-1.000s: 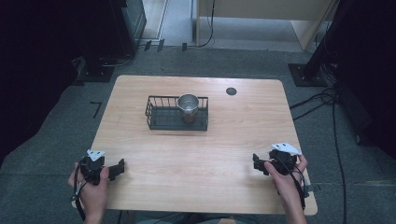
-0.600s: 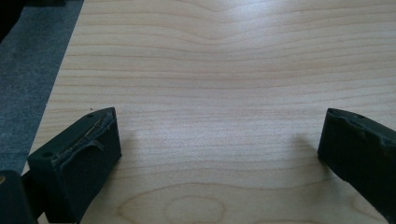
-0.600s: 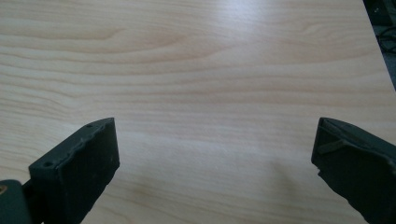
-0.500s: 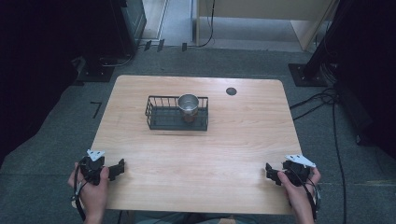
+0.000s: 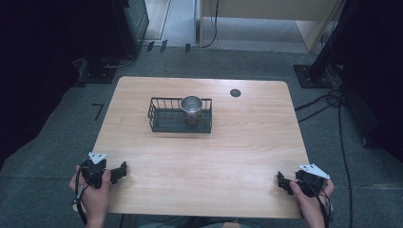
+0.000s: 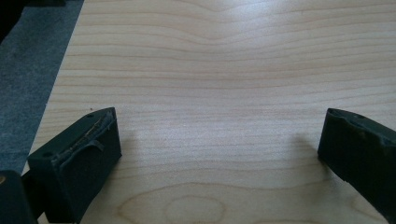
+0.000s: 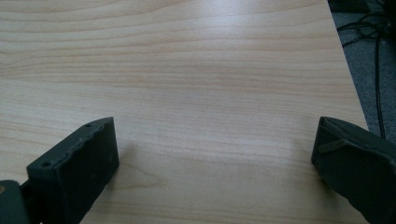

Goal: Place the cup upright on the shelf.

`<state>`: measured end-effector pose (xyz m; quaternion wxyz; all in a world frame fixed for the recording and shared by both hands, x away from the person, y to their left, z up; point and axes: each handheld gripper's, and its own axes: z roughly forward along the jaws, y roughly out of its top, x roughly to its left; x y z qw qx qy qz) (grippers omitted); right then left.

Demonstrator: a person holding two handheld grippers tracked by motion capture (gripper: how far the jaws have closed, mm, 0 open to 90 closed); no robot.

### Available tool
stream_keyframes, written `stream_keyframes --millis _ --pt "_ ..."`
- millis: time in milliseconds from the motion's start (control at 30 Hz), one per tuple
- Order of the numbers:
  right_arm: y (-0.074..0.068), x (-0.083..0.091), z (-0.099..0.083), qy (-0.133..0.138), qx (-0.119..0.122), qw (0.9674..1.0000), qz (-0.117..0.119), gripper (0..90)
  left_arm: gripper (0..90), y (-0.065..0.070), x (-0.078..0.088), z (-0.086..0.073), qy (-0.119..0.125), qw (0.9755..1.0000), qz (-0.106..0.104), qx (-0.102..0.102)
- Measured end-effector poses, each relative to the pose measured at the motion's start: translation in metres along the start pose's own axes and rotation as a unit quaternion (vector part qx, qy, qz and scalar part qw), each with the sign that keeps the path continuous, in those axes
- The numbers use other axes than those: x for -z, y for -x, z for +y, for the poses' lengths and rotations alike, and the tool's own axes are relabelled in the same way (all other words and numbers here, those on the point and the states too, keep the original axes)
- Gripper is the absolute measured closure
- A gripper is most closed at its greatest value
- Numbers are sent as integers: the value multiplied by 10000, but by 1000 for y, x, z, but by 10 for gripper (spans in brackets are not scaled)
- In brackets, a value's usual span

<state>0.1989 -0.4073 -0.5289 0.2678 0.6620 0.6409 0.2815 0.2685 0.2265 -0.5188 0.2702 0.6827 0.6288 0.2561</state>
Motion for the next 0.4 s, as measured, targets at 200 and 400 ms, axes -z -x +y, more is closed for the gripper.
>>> stream_keyframes --millis 200,400 --pt "0 0 0 -8 32 10000 16 0 0 0 0 0 0 10000 1 -1" --pt "0 0 0 6 50 10000 28 9 0 0 0 0 0 10000 1 0"
